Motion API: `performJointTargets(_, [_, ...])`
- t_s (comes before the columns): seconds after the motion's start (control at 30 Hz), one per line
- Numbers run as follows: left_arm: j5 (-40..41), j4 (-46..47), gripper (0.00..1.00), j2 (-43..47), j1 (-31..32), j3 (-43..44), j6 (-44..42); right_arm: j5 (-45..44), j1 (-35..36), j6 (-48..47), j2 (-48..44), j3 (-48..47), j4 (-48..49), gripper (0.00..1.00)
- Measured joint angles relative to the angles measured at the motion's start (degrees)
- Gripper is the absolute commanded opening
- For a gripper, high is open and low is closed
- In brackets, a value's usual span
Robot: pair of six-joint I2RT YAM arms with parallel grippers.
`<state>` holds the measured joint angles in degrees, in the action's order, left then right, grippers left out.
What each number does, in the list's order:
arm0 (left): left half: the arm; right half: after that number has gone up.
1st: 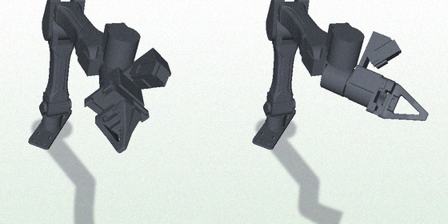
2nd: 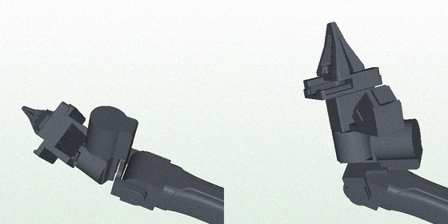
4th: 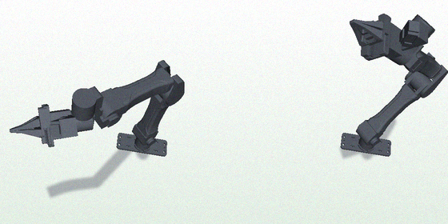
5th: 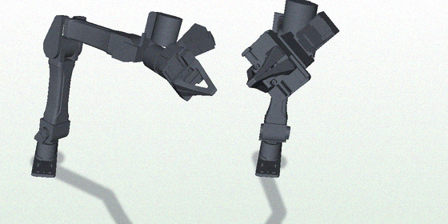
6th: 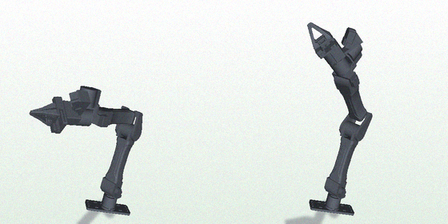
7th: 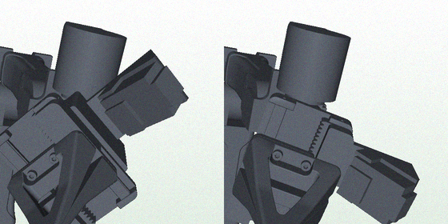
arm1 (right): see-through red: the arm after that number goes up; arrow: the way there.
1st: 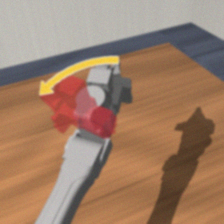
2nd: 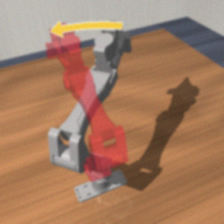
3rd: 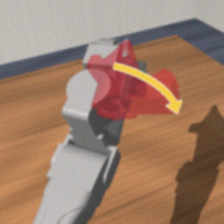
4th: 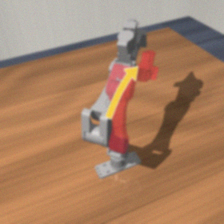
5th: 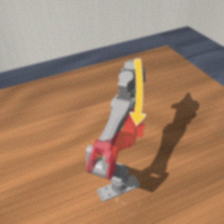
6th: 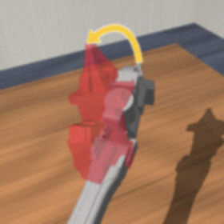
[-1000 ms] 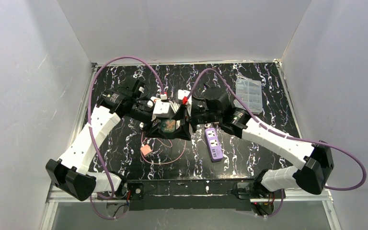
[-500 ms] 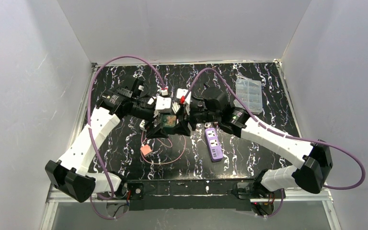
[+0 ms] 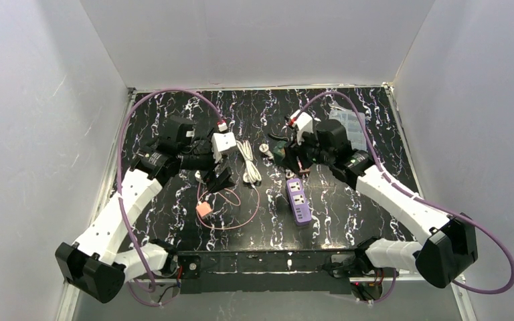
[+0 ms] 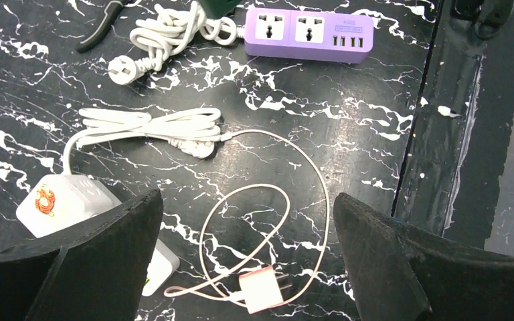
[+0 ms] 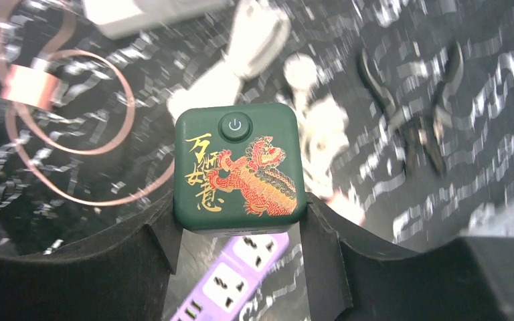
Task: Insert the plug
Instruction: Move the socket to the center of the board.
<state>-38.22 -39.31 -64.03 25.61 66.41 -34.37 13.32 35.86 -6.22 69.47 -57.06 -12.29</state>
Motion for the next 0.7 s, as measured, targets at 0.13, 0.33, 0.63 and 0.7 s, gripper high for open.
performJointTargets(0.13, [0.35,1.14,0.98,-1.36,0.0,-0.26,1.6,-12.74,-0.04,4.83,-1.57,4.7,-5.09,0.01])
performJointTargets(0.33, [-0.22,1.18,0.98,-6.34,0.0,-0.26,1.86,-28.63,0.15,13.25,-6.69,9.79,-12.96,0.01])
performJointTargets(0.63, [-1.46,1.18,0.98,-7.56,0.0,0.09,3.06,-32.2,0.42,22.56,-4.79,12.02,-20.85,0.01])
performJointTargets(0.7, [-1.64,1.16,0.98,-7.45,0.0,0.09,3.37,-31.04,1.22,24.52,-2.4,12.02,-22.91,0.01])
